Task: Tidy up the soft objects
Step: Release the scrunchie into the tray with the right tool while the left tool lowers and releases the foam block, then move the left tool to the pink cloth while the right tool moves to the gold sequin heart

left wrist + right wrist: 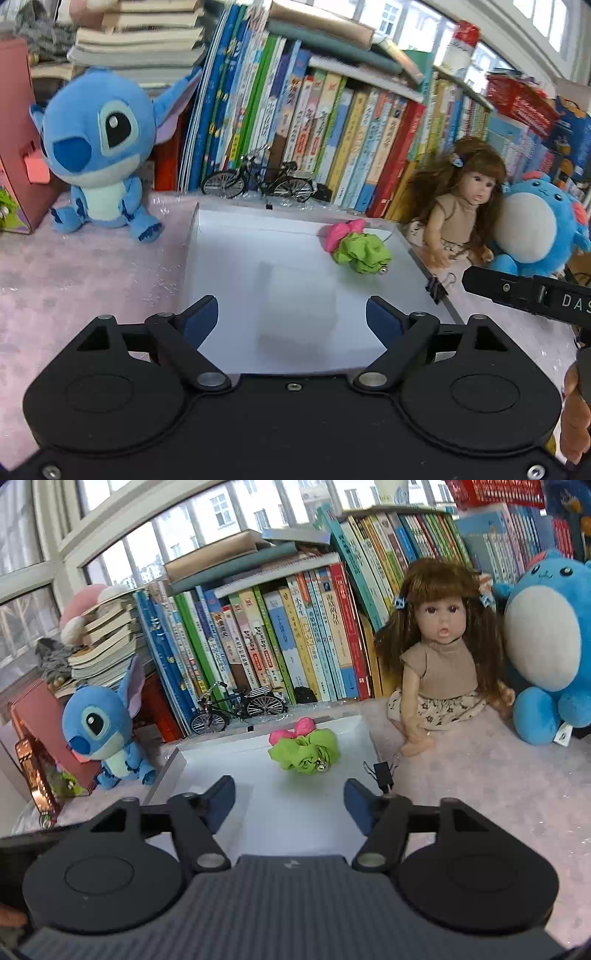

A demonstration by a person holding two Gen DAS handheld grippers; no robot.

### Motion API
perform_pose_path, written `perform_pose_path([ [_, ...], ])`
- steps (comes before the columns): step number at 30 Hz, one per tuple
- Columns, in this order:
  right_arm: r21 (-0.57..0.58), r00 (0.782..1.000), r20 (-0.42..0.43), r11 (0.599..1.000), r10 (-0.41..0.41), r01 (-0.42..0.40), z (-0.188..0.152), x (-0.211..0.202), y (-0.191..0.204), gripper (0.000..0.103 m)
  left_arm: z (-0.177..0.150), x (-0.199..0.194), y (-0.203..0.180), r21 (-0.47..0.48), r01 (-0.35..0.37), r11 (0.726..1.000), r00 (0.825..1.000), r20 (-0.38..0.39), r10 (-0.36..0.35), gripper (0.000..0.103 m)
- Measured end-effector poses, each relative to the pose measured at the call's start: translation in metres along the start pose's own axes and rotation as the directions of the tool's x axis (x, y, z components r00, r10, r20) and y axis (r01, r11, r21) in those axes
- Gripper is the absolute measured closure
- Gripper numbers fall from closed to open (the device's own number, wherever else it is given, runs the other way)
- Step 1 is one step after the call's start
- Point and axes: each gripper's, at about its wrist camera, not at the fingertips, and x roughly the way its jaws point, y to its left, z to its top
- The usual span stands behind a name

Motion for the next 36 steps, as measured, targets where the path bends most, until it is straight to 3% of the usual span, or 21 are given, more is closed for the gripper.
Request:
perform_pose_path([
  [12, -0.083, 0.999, 0.044, 0.996, 0.024, -0.021, -0.028, -0.044, 0.001, 0.01, -0.034, -0.052, -0.016, 0.115, 0.025, 0.993, 0.998, 0.049, -0.031, 0.015],
  [14, -0.102, 0.998, 0.062, 0.995, 0.023, -0.016, -0.033, -0.052, 0.001, 0.004, -0.038, -0.058, -0.016, 0.12, 0.038, 0.992, 0.998, 0.05, -0.045, 0.015],
  [36, -0.25, 0.991, 0.136, 0.968, 0.022, 0.013, -0.084, -0.092, 0.012, 0.0, -0.089, -0.091, -0.009, 0.128, 0.069, 0.989, 0.995, 0.06, -0.077, 0.015],
])
